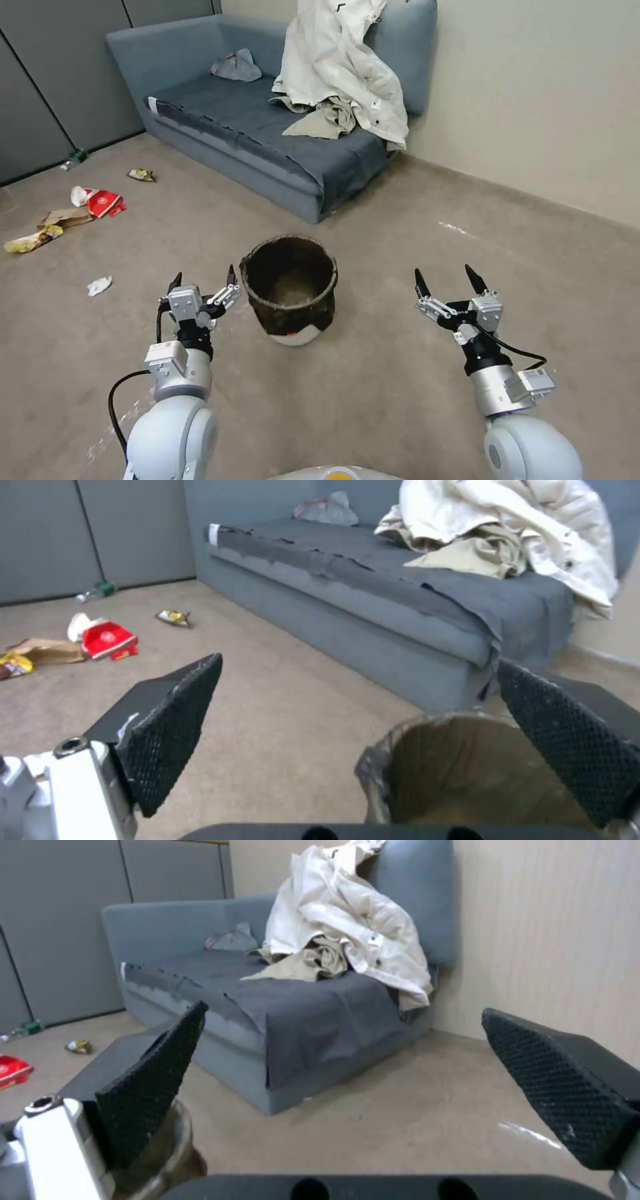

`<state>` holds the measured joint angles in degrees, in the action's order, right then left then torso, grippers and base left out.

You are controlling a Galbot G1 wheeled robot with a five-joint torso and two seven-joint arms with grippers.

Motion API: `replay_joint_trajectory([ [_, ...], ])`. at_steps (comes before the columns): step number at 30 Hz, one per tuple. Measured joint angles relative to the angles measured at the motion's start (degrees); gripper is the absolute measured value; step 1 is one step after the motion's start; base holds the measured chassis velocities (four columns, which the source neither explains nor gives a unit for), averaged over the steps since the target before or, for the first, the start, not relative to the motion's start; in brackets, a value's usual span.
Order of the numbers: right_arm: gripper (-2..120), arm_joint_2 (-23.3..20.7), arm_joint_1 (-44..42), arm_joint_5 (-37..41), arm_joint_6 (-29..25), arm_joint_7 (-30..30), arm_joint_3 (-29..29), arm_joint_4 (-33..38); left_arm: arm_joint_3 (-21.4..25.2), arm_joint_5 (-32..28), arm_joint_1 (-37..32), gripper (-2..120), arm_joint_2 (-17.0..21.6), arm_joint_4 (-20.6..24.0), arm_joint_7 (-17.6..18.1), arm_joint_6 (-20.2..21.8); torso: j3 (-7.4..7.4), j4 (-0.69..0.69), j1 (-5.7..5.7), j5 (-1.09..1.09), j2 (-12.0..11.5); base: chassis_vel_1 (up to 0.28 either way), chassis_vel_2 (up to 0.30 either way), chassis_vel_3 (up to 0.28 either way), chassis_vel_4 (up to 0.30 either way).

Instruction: Pick up the trash can from the floor.

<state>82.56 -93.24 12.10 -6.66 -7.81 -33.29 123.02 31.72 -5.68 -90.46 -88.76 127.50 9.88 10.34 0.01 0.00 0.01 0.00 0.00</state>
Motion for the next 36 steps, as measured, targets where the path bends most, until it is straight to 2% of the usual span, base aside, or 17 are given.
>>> replay_joint_trajectory([
  [5, 100, -0.02, 0.34, 0.10, -1.24, -0.75, -0.04, -0.55, -0.46, -0.60, 1.06, 100, 0.38, -0.31, 2.60, 1.60, 0.00, 0.00, 0.01, -0.01, 0.00, -0.099, 0.126, 0.121, -0.126],
  [8, 100, -0.16, 0.40, 0.39, -1.54, -1.09, -0.05, -0.68, -0.99, -3.80, 3.11, 100, 1.40, -0.36, 5.30, 5.10, 0.00, 0.00, 0.00, 0.00, 0.00, -0.017, 0.029, 0.006, -0.019],
  [9, 100, -0.16, 0.40, 0.39, -1.54, -1.09, -0.05, -0.68, -0.99, -3.80, 3.11, 100, 1.40, -0.36, 5.30, 5.10, 0.00, 0.00, 0.00, 0.00, 0.00, 0.000, 0.000, 0.000, 0.000],
  [11, 100, -0.19, 0.46, 0.50, -1.66, -1.19, -0.01, -0.73, -1.24, -7.31, 5.38, 100, 2.58, -0.88, 7.46, 9.44, -0.01, -0.01, -0.01, -0.01, 0.00, 0.000, 0.000, 0.000, 0.000],
  [12, 100, -0.23, 0.54, 0.50, -1.69, -1.32, 0.09, -0.75, -1.27, -10.27, 6.80, 100, 3.47, -1.20, 8.64, 13.05, -0.01, -0.02, -0.01, -0.01, 0.00, 0.000, 0.000, 0.000, 0.000],
  [13, 100, -0.23, 0.54, 0.50, -1.69, -1.32, 0.09, -0.75, -1.27, -10.27, 6.80, 100, 3.47, -1.20, 8.64, 13.05, -0.01, -0.02, -0.01, -0.01, 0.00, 0.000, 0.000, 0.000, 0.000],
  [16, 100, -0.43, 0.79, 0.44, -1.69, -1.45, 0.56, -0.82, -0.99, -18.20, 9.33, 100, 5.62, -2.54, 10.62, 19.93, -0.01, 0.00, 0.00, 0.00, 0.00, 0.000, 0.000, 0.000, 0.000],
  [17, 100, -0.43, 0.79, 0.44, -1.69, -1.45, 0.56, -0.82, -0.99, -18.20, 9.33, 100, 5.62, -2.54, 10.62, 19.93, -0.01, 0.00, 0.00, 0.00, 0.00, 0.000, 0.000, 0.000, 0.000],
  [20, 100, -0.51, 0.69, 0.41, -1.79, -1.52, 0.49, -0.81, -1.66, -24.32, 12.41, 100, 7.18, -6.12, 12.22, 23.45, -0.01, 0.00, 0.00, -0.01, 0.00, 0.000, 0.000, 0.000, 0.000],
  [22, 100, -0.52, 0.64, 0.40, -1.81, -1.53, 0.43, -0.76, -1.77, -25.35, 13.08, 100, 7.37, -6.88, 12.60, 24.11, -0.01, 0.00, 0.00, 0.00, 0.00, 0.000, 0.000, 0.000, 0.000],
  [25, 100, -0.52, 0.29, 0.39, -1.97, -1.53, 0.09, -0.45, -2.31, -30.18, 15.87, 100, 8.03, -9.86, 14.17, 26.28, 0.00, 0.00, -0.01, -0.01, 0.00, 0.000, 0.000, 0.000, 0.000],
  [29, 100, -0.44, 0.03, 0.36, -2.21, -1.53, -0.07, -0.42, -2.55, -32.66, 17.90, 100, 8.22, -11.75, 15.31, 27.58, -0.01, 0.00, 0.00, -0.01, 0.00, 0.000, 0.000, 0.000, 0.000],
  [32, 100, -0.17, -0.37, 0.08, -2.70, -1.54, -0.12, -0.42, -3.01, -36.31, 20.42, 99, 8.88, -14.39, 17.36, 29.44, 0.00, -0.01, 0.00, 0.00, 0.00, 0.000, 0.000, 0.000, 0.000],
  [36, 100, -0.02, -0.41, -0.11, -2.86, -1.56, -0.12, -0.42, -3.34, -37.95, 21.67, 98, 9.59, -16.45, 18.18, 30.18, 0.00, 0.01, 0.00, -0.01, 0.00, 0.000, 0.000, 0.000, 0.000],
])
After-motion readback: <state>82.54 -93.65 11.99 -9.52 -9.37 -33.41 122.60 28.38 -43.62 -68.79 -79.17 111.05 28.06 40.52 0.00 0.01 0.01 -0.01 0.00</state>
